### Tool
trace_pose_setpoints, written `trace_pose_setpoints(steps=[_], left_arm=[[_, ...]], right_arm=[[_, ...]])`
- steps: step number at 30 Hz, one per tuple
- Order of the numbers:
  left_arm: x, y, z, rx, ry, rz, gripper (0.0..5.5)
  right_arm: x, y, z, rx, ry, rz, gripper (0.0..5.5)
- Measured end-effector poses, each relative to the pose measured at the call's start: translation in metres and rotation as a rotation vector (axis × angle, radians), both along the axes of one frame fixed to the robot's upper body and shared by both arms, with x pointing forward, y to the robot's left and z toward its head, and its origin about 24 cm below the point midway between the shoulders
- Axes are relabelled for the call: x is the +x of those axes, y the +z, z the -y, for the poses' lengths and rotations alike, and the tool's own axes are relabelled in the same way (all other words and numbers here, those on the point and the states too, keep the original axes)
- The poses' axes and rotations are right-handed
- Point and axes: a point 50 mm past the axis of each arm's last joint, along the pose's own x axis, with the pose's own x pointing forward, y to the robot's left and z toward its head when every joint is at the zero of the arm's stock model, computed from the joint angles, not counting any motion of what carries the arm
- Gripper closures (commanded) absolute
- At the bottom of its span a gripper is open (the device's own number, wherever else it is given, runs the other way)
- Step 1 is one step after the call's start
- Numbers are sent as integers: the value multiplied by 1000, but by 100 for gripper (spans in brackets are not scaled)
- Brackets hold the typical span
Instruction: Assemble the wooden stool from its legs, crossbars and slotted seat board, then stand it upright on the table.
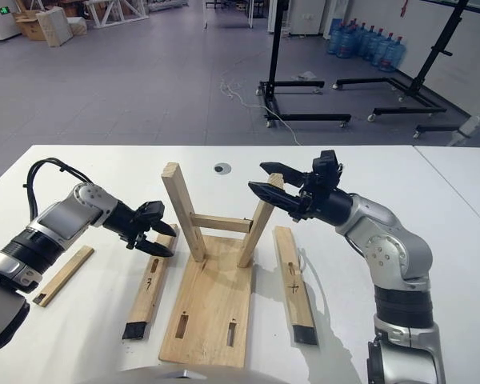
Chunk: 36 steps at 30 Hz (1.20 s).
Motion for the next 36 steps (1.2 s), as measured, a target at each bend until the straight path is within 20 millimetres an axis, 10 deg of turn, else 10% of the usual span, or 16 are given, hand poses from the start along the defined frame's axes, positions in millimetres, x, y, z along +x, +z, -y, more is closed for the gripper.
trace_pose_setpoints(steps=[12,19,25,29,36], left_arm=[[-8,51,-24,-99,72,168,160],[-38,89,-88,-135,487,534,160],[-99,17,-139,-85,1116,565,160],[-141,-14,-142,-29,1153,458,160],[-152,-41,-144,-27,1163,361,160]], right_arm=[[-1,27,14,169,-28,69,180],[10,45,28,221,-166,120,180],[31,35,11,215,-409,85,180],[35,31,12,211,-455,58,180],[41,31,13,206,-466,48,180]])
